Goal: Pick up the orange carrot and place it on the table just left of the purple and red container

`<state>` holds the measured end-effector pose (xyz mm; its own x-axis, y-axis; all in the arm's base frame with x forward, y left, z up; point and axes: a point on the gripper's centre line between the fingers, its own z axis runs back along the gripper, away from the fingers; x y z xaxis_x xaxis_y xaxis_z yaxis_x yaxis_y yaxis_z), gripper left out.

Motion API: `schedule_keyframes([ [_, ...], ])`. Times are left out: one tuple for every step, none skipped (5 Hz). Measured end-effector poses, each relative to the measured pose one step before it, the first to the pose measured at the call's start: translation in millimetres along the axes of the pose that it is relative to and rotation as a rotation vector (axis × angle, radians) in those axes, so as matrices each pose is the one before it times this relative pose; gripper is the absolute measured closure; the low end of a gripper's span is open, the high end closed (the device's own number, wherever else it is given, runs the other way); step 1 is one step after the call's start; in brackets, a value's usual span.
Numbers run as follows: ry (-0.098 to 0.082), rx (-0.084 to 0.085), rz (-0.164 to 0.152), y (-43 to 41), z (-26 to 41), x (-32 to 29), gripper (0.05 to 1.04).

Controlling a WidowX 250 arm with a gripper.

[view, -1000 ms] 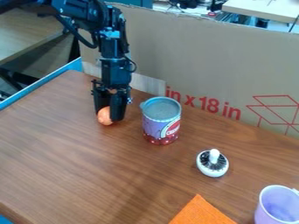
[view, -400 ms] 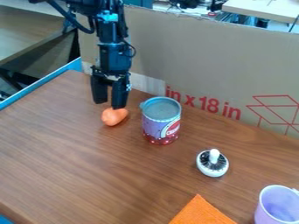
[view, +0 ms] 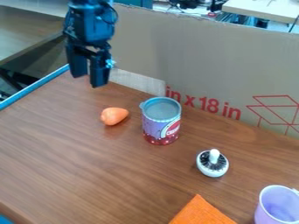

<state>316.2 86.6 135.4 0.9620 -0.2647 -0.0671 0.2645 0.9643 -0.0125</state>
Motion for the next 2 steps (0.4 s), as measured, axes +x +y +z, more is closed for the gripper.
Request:
schedule_keyframes([
  [-0.0201,0.0617,-0.0583,-34.94,15.67,-32.34,0.083],
  [-0.0264,0.0402,-0.0922,-42.47,11.96,-17.6,0.083],
])
